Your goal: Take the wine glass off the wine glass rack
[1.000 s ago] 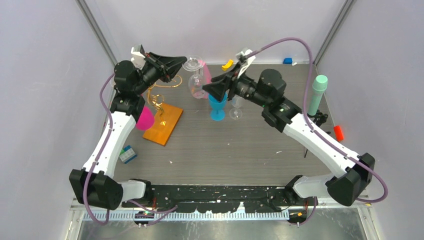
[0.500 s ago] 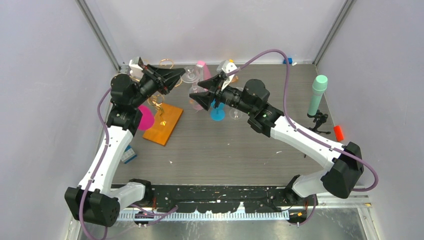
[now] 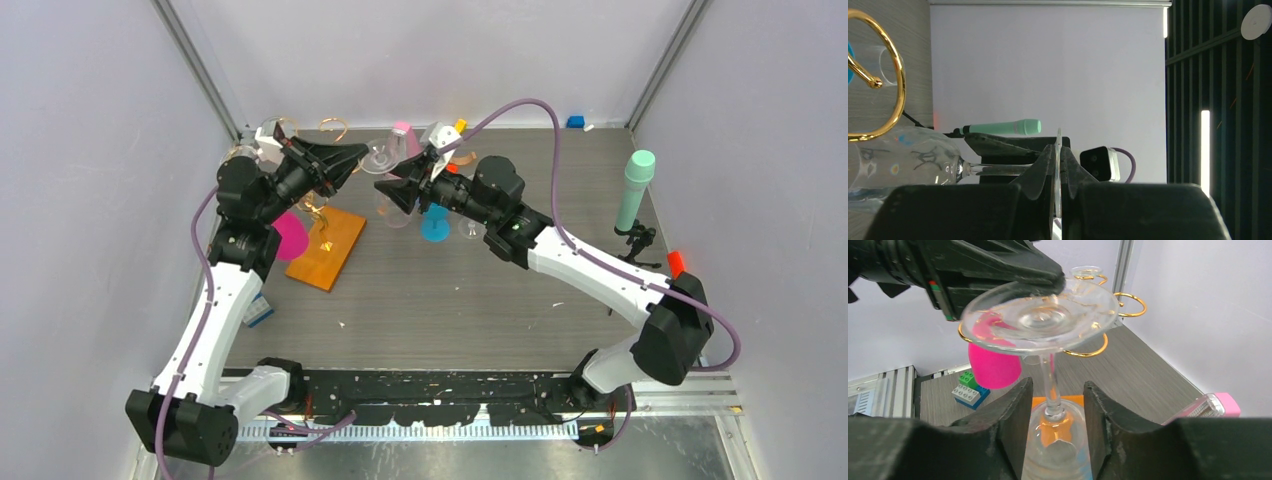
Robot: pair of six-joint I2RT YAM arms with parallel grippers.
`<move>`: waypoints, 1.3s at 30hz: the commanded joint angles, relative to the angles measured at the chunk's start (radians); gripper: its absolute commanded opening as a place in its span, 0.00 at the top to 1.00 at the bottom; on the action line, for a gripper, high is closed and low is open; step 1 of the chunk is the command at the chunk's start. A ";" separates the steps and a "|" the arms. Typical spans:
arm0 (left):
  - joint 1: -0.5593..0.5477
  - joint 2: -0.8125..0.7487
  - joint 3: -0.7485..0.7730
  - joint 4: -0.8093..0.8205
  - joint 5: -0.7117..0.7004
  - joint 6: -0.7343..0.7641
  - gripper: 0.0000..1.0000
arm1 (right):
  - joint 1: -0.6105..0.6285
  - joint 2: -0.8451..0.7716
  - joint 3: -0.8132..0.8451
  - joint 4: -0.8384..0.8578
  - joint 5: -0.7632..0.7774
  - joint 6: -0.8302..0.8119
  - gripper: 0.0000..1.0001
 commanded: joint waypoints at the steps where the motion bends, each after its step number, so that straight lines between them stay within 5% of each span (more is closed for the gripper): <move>1: -0.003 -0.048 0.005 0.039 0.022 -0.023 1.00 | 0.008 0.024 0.071 0.070 -0.018 0.000 0.56; 13: -0.003 -0.050 -0.014 0.075 0.029 -0.057 1.00 | 0.014 0.047 0.089 0.148 0.005 0.074 0.98; 19: -0.003 -0.049 -0.010 0.078 0.019 -0.028 0.51 | 0.014 0.017 0.046 0.264 0.101 0.150 1.00; 23: -0.003 -0.058 -0.027 0.059 0.009 0.001 0.33 | 0.014 -0.027 0.000 0.349 0.190 0.211 1.00; 32: -0.003 -0.091 -0.070 0.032 -0.017 0.168 0.22 | 0.014 -0.126 -0.074 0.457 0.570 0.446 1.00; 39: -0.003 -0.110 -0.090 0.054 0.026 0.235 0.20 | 0.014 -0.192 -0.104 0.460 0.716 0.680 1.00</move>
